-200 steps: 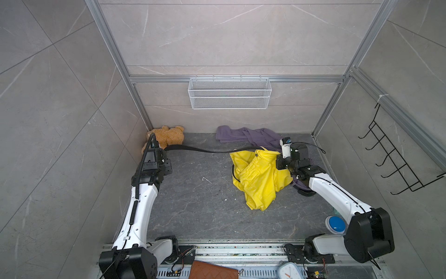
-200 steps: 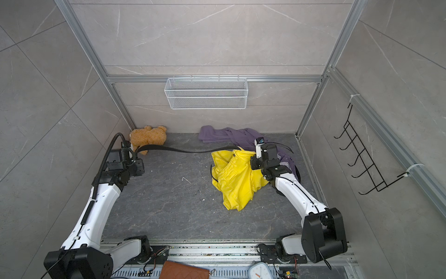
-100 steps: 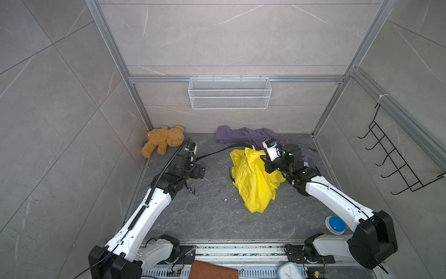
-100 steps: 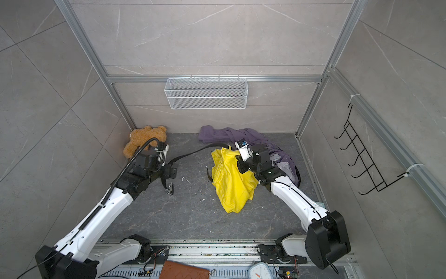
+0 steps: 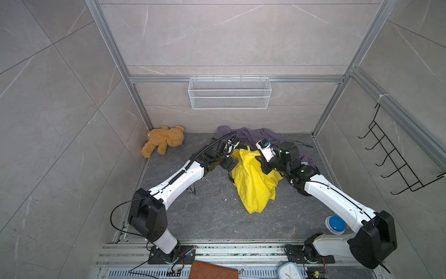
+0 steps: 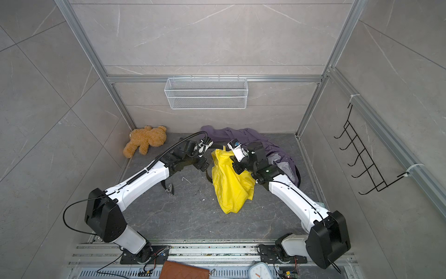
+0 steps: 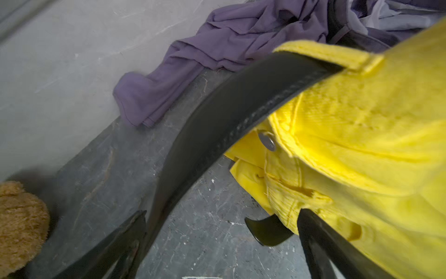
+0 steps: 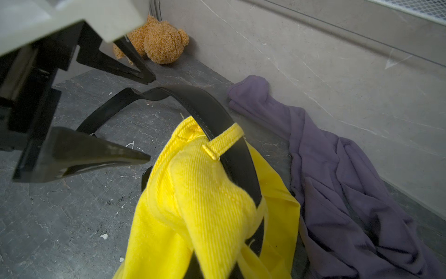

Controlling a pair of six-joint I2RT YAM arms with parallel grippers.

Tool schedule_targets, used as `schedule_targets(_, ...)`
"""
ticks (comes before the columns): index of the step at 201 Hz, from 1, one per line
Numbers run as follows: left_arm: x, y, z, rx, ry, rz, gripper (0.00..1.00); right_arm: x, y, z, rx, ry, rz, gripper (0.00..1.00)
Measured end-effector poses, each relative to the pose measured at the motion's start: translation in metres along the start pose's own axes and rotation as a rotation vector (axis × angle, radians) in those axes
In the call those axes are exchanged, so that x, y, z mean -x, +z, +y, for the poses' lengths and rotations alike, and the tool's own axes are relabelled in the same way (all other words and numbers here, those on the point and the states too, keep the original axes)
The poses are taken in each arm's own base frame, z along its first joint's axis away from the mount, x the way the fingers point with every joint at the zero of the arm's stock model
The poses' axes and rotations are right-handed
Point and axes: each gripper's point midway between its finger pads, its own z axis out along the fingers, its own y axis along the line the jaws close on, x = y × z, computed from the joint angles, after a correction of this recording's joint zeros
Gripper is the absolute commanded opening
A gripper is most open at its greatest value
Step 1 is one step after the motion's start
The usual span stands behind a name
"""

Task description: Remove the belt from the trousers

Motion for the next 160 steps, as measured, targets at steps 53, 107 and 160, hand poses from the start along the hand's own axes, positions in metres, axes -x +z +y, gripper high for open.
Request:
schedule_targets(53,0.028,0.017,0.020,0.125,0.116,-0.062,0.82,-0.001,0.000,0.002,0.007,-0.014,0.003,0.00)
schedule_targets(107,0.044,0.022,0.013,0.130,0.192,-0.114,0.00,-0.002,0.000,0.001,0.000,-0.013,0.008,0.00)
schedule_targets(160,0.010,0.024,0.045,0.203,0.110,-0.049,0.00,-0.005,0.000,-0.013,-0.076,-0.007,0.028,0.00)
